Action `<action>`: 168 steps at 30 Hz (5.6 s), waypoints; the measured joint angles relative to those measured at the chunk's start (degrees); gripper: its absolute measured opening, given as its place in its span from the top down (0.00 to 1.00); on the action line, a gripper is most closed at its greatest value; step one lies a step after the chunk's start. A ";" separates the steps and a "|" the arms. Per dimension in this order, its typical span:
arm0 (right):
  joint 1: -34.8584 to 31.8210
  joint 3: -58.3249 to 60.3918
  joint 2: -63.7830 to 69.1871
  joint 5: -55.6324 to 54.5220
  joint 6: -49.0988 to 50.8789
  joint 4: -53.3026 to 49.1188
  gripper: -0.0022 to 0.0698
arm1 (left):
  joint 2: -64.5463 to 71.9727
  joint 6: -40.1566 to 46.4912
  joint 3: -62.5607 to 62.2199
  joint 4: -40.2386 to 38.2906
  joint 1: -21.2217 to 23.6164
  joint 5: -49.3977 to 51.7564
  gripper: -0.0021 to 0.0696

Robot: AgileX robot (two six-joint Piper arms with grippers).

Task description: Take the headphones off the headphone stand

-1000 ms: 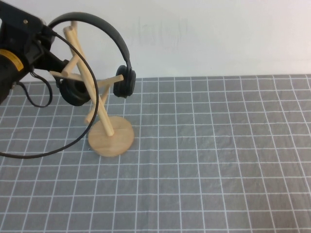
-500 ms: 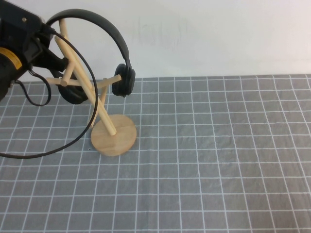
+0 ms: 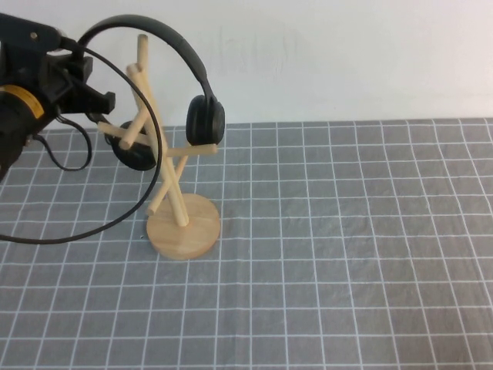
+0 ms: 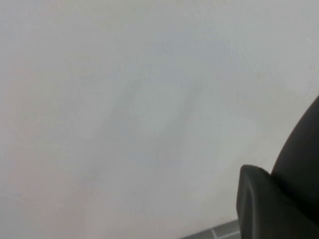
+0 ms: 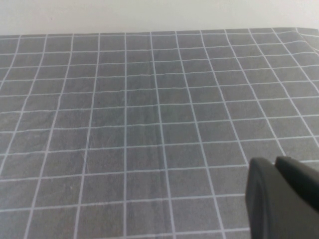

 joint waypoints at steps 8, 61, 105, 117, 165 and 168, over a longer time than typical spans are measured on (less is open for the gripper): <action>0.00 0.00 0.00 0.00 0.00 0.00 0.98 | -0.33 -0.12 0.00 -3.01 0.00 -4.66 0.89; 0.00 0.00 0.00 0.00 0.00 0.00 0.98 | -6.77 32.50 0.00 -68.34 33.62 53.37 0.89; 0.00 0.00 0.00 0.00 0.00 0.00 0.98 | 3.27 28.14 -0.55 -61.23 19.57 38.32 0.71; 0.00 0.00 0.00 0.00 0.00 0.00 0.98 | -29.97 32.49 -0.55 -57.29 19.57 39.47 0.97; 0.00 0.00 0.00 0.00 0.00 0.00 0.98 | -83.85 48.55 20.45 -61.63 -6.14 40.80 0.97; 0.00 0.00 0.00 0.00 0.00 0.00 0.98 | -83.85 48.55 20.45 -61.71 -6.14 40.93 0.97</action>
